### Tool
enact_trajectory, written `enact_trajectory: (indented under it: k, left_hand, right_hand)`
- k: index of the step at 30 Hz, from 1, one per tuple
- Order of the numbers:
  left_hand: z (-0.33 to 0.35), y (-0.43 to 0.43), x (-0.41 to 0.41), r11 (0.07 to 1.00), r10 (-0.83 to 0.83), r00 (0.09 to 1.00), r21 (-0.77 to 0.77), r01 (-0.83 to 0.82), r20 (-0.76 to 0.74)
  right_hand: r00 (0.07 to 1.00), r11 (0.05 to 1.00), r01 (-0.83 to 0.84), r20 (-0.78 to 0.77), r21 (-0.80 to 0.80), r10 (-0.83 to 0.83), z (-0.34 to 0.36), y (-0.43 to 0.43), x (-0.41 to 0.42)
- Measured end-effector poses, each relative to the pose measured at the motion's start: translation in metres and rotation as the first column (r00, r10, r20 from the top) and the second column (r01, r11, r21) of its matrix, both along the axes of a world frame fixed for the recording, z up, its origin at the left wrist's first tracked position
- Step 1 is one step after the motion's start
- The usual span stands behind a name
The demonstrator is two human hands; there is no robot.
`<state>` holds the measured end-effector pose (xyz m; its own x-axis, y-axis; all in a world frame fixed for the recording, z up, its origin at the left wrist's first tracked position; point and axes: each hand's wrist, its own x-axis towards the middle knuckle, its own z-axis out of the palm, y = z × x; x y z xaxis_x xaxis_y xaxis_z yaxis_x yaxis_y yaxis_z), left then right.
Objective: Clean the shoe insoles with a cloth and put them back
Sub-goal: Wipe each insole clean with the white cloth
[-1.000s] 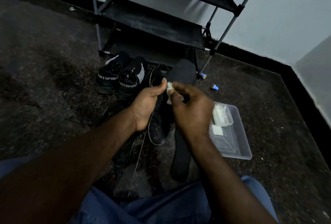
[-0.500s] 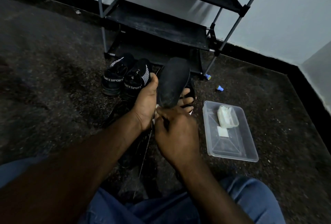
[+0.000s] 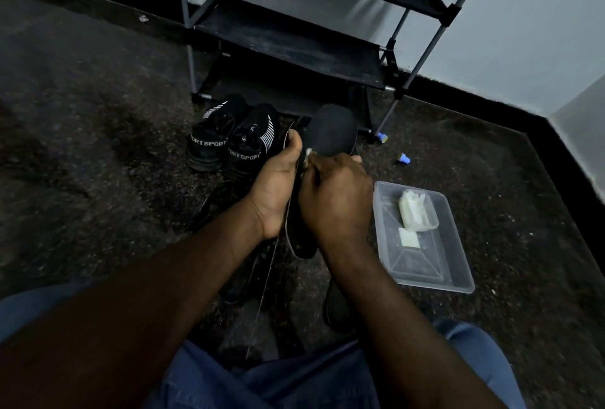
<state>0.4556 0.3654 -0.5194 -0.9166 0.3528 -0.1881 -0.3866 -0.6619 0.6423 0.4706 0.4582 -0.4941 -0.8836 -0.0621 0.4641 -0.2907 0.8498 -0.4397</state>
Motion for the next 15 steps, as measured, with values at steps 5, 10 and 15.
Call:
enact_trajectory:
  k: [5,10,15]
  left_hand:
    - [-0.003,-0.005,-0.002,0.998,0.043,0.999,0.055,-0.044,0.015]
    - [0.001,-0.002,-0.002,0.993,0.062,0.997,0.101,-0.067,0.047]
    - [0.003,0.000,0.001,0.998,0.035,0.998,0.053,-0.038,0.055]
  right_hand:
    - [0.983,0.983,-0.169,0.059,-0.075,0.174,-0.006,0.000,0.039]
    - [0.979,0.976,-0.192,0.046,-0.106,0.198,-0.016,0.008,0.066]
    - [0.992,0.982,-0.119,0.029,-0.145,0.124,-0.008,0.000,0.043]
